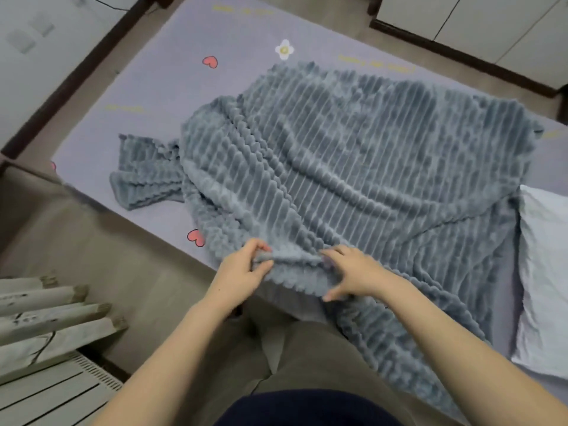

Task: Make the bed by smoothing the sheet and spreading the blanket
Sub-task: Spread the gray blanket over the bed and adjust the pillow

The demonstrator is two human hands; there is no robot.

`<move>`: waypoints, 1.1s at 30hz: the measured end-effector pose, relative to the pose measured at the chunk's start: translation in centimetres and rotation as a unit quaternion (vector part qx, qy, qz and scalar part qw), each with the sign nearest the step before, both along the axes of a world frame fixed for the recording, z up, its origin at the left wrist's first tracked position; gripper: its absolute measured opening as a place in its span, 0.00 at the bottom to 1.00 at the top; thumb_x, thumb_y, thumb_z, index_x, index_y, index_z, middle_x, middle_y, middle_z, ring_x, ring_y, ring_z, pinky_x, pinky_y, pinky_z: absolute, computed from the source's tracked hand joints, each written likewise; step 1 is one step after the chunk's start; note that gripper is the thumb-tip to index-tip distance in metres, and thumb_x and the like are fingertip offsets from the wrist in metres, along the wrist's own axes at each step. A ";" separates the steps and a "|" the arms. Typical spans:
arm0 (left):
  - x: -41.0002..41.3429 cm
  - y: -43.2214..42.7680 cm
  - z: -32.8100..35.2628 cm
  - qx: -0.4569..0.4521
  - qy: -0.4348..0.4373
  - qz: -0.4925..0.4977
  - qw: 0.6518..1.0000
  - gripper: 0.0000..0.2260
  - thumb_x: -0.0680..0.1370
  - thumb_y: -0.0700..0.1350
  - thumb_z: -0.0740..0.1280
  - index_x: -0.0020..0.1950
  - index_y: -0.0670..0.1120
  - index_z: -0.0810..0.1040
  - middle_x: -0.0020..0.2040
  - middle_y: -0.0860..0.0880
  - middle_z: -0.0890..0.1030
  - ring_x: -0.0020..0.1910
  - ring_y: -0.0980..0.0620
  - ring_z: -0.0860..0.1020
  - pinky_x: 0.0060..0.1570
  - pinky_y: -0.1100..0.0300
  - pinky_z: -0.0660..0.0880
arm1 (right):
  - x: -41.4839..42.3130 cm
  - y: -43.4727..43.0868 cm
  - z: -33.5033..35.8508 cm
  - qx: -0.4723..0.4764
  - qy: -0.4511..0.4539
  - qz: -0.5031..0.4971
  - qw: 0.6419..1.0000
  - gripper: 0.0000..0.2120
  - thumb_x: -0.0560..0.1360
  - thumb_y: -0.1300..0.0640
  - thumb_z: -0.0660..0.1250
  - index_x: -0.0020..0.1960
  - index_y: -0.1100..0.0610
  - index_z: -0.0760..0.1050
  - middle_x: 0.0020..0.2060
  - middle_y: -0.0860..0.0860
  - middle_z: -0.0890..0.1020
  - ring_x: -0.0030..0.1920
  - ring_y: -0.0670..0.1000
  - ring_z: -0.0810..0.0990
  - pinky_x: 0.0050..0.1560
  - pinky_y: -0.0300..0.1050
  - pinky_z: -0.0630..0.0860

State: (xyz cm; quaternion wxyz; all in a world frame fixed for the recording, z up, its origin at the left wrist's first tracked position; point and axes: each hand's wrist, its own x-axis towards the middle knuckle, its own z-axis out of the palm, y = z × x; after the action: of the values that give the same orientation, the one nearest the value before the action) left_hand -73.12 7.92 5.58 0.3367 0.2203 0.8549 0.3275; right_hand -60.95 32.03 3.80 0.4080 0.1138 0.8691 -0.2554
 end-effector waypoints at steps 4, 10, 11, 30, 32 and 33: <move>-0.8 0.1 1.6 0.159 -0.120 0.044 0.979 0.07 0.75 0.50 0.67 0.50 0.60 0.72 0.39 0.54 0.81 0.44 0.53 0.81 0.48 0.53 0.77 | -6.2 -8.8 3.3 -0.209 0.157 -0.104 0.960 0.33 0.65 0.39 0.74 0.66 0.31 0.62 0.57 0.27 0.73 0.58 0.30 0.72 0.56 0.27 0.70; -5.5 -6.7 0.0 0.115 -0.165 0.353 0.914 0.19 0.78 0.48 0.67 0.67 0.44 0.68 0.63 0.47 0.74 0.65 0.47 0.72 0.66 0.53 0.69 | -10.2 -17.0 5.8 -0.197 0.144 -0.250 0.937 0.08 0.77 0.55 0.66 0.50 0.59 0.81 0.38 0.56 0.83 0.35 0.44 0.77 0.40 0.42 0.73; -6.7 -8.1 -0.6 0.086 -0.221 0.351 0.906 0.25 0.77 0.49 0.68 0.70 0.42 0.67 0.67 0.45 0.72 0.67 0.46 0.71 0.68 0.53 0.67 | -10.3 -18.3 6.7 -0.242 0.125 -0.292 0.917 0.08 0.77 0.56 0.67 0.51 0.59 0.82 0.38 0.56 0.83 0.34 0.42 0.76 0.38 0.38 0.72; -12.8 -9.3 3.3 0.035 0.075 -0.228 0.970 0.07 0.75 0.45 0.63 0.38 0.44 0.71 0.36 0.46 0.77 0.36 0.44 0.75 0.34 0.53 0.69 | -18.1 -15.8 5.4 0.100 0.138 -0.348 0.922 0.12 0.78 0.46 0.61 0.57 0.51 0.75 0.57 0.49 0.76 0.53 0.51 0.76 0.52 0.46 0.73; -12.3 -8.8 3.8 0.041 0.111 -0.339 0.933 0.10 0.75 0.43 0.61 0.34 0.47 0.65 0.31 0.49 0.70 0.34 0.46 0.70 0.33 0.54 0.65 | -22.6 -16.9 4.8 -0.071 0.136 -0.407 0.900 0.32 0.71 0.33 0.65 0.69 0.50 0.68 0.64 0.44 0.73 0.59 0.47 0.74 0.55 0.44 0.72; -12.5 -8.7 4.0 0.042 0.115 -0.366 0.923 0.12 0.76 0.42 0.61 0.33 0.48 0.63 0.30 0.50 0.67 0.34 0.46 0.69 0.33 0.54 0.65 | -24.4 -17.5 4.1 -0.094 0.081 -0.371 0.920 0.39 0.69 0.33 0.67 0.73 0.50 0.62 0.66 0.43 0.69 0.62 0.47 0.72 0.58 0.45 0.72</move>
State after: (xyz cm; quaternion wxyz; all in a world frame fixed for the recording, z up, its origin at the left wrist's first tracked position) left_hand -85.66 -0.75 9.62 0.3228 0.5679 0.7330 0.1896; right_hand -85.32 14.55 7.93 0.2212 0.3677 0.7668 -0.4773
